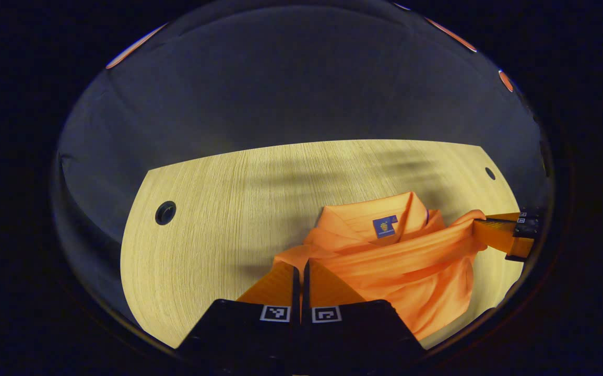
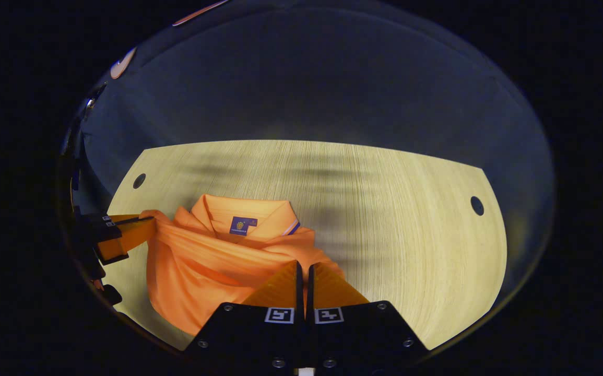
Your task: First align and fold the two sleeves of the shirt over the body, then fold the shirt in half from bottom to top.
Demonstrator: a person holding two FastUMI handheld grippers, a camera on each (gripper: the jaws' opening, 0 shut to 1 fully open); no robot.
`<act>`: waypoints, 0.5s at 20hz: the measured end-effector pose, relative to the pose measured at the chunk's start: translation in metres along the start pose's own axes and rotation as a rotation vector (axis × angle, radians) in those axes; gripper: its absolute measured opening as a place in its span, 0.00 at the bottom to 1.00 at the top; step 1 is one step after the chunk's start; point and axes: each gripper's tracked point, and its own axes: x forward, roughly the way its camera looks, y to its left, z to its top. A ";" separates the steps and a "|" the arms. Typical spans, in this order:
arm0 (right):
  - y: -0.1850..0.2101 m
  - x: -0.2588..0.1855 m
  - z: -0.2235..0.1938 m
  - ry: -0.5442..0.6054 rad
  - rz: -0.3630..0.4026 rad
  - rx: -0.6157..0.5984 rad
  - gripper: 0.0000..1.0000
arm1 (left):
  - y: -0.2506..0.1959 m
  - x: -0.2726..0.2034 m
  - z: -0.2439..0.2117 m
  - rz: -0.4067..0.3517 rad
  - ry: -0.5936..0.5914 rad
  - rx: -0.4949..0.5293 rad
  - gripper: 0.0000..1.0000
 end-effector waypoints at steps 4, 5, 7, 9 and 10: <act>0.001 0.015 0.001 -0.005 -0.003 0.010 0.02 | 0.000 0.016 -0.008 0.003 0.019 0.001 0.02; 0.001 0.017 0.001 -0.011 -0.008 0.008 0.02 | 0.002 0.018 -0.007 0.008 0.006 -0.004 0.08; 0.000 0.017 0.003 -0.014 -0.021 -0.001 0.11 | 0.008 0.015 0.000 0.019 -0.019 -0.008 0.33; -0.001 0.016 0.002 -0.018 -0.034 0.005 0.47 | 0.014 0.012 0.000 0.036 -0.029 -0.011 0.58; -0.003 0.012 0.005 -0.031 -0.046 0.007 0.64 | 0.016 0.004 0.006 0.042 -0.041 -0.019 0.78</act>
